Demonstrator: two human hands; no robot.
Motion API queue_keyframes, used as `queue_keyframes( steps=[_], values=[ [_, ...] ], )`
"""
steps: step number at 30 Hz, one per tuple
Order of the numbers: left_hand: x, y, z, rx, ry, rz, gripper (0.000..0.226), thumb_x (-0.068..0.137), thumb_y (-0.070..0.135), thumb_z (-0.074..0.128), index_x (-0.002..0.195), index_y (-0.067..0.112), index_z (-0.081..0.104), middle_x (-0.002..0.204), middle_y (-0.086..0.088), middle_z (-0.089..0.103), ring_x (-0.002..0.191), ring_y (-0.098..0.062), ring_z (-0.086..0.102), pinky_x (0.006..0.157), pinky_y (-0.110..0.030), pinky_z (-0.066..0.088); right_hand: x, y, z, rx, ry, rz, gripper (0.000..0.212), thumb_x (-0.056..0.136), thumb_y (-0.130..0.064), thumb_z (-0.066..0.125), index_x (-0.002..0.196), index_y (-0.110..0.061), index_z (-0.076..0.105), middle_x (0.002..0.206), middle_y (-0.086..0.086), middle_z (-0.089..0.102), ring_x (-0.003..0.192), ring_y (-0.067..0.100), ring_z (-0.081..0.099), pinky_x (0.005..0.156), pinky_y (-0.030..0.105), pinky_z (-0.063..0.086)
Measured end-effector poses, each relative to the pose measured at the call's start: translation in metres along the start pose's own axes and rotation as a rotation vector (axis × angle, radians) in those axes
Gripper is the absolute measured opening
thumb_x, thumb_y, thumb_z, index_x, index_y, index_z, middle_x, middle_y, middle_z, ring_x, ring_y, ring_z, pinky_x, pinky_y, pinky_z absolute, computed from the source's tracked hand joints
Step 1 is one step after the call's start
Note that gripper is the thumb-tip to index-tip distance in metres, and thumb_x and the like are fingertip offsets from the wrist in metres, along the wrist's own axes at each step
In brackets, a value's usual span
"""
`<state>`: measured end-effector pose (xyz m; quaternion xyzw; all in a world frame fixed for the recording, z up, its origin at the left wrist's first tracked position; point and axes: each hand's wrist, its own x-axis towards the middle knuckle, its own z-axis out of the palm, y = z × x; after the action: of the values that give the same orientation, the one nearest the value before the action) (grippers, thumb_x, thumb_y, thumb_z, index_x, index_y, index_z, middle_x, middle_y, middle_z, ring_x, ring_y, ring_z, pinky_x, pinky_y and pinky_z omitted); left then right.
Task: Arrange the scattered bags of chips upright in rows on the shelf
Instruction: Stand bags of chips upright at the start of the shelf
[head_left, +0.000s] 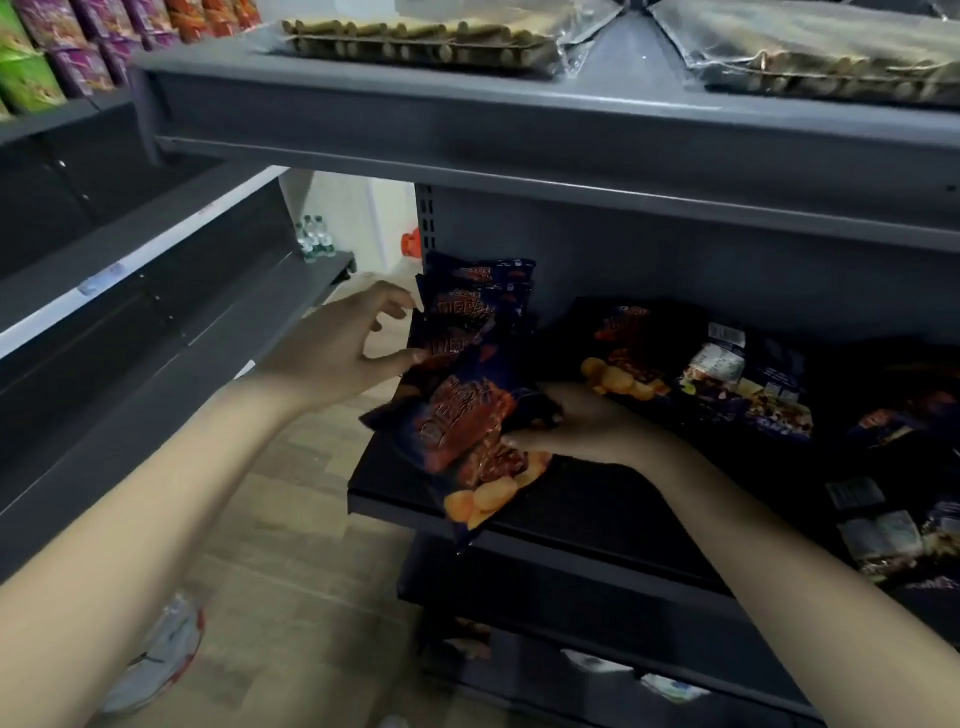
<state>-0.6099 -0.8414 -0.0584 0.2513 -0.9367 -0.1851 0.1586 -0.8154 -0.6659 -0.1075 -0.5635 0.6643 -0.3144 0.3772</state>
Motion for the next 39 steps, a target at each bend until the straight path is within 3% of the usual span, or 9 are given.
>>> queue_keyframes(
  steps=[3,7,13,19,22,25,31,35,39],
  values=[
    [-0.011,-0.026,0.012,0.090,0.113,-0.026,0.054,0.086,0.036,0.063,0.133,0.019,0.044,0.135,-0.002,0.050,0.119,-0.022,0.048,0.091,-0.027,0.036,-0.002,0.004,-0.003,0.073,0.172,-0.024,0.039,0.080,-0.041,0.070,0.110,-0.055,0.049,0.112,-0.037,0.055,0.107,-0.020,0.049,0.083,0.001,0.039],
    [-0.022,-0.043,0.024,0.217,0.154,0.032,0.064,0.083,0.025,0.068,0.138,0.006,0.042,0.142,-0.016,0.042,0.125,-0.036,0.043,0.099,-0.047,0.041,0.009,0.013,0.016,0.081,0.336,-0.001,0.046,0.082,-0.033,0.070,0.121,-0.037,0.047,0.117,-0.020,0.057,0.110,-0.005,0.052,0.088,0.005,0.038],
    [-0.022,-0.064,0.032,0.412,0.054,0.121,0.088,0.074,0.041,0.072,0.145,0.010,0.031,0.150,-0.019,0.029,0.133,-0.040,0.032,0.101,-0.055,0.036,0.016,0.020,0.059,0.207,0.717,-0.009,0.046,0.085,-0.029,0.067,0.125,-0.026,0.045,0.110,-0.019,0.061,0.102,-0.009,0.057,0.080,0.004,0.041],
    [-0.028,-0.073,0.050,0.455,-0.045,0.239,0.097,0.068,0.058,0.069,0.145,0.011,0.033,0.149,-0.018,0.031,0.130,-0.045,0.035,0.100,-0.055,0.037,0.019,0.020,0.101,0.141,0.918,0.002,0.051,0.087,-0.026,0.065,0.130,-0.017,0.040,0.099,-0.023,0.063,0.096,-0.010,0.059,0.075,0.003,0.042],
    [-0.034,-0.074,0.057,0.434,-0.097,0.253,0.098,0.068,0.061,0.066,0.145,0.010,0.032,0.150,-0.017,0.030,0.132,-0.044,0.033,0.102,-0.054,0.036,0.019,0.017,0.115,0.005,0.931,0.089,0.063,0.085,-0.035,0.064,0.135,-0.013,0.035,0.104,0.001,0.066,0.100,0.016,0.063,0.084,0.028,0.052],
    [-0.037,-0.077,0.059,0.419,-0.121,0.274,0.101,0.067,0.060,0.067,0.145,0.008,0.031,0.150,-0.018,0.030,0.132,-0.044,0.033,0.102,-0.054,0.037,0.020,0.015,0.127,-0.312,1.007,0.195,0.075,0.083,-0.042,0.064,0.138,-0.001,0.034,0.119,0.018,0.060,0.108,0.035,0.058,0.092,0.052,0.046],
    [-0.037,-0.084,0.061,0.419,-0.144,0.304,0.103,0.065,0.062,0.067,0.145,0.008,0.030,0.150,-0.018,0.031,0.131,-0.044,0.035,0.100,-0.054,0.039,0.022,0.010,0.143,-0.754,1.083,0.309,0.078,0.084,-0.046,0.061,0.141,-0.001,0.033,0.112,0.021,0.063,0.095,0.043,0.061,0.078,0.058,0.048],
    [-0.039,-0.087,0.066,0.456,-0.157,0.315,0.103,0.069,0.066,0.058,0.147,0.007,0.025,0.152,-0.016,0.026,0.135,-0.041,0.031,0.105,-0.051,0.036,0.020,0.014,0.149,-0.831,1.042,0.297,0.072,0.088,-0.056,0.044,0.145,-0.019,0.023,0.140,0.022,0.044,0.115,0.045,0.050,0.088,0.058,0.043],
    [-0.040,-0.090,0.070,0.424,-0.138,0.329,0.100,0.068,0.063,0.061,0.144,0.004,0.032,0.148,-0.018,0.034,0.130,-0.044,0.037,0.101,-0.052,0.040,0.020,0.015,0.159,-0.870,1.011,0.288,0.073,0.086,-0.058,0.046,0.147,-0.026,0.023,0.150,0.021,0.030,0.128,0.044,0.039,0.095,0.058,0.040]
  ],
)
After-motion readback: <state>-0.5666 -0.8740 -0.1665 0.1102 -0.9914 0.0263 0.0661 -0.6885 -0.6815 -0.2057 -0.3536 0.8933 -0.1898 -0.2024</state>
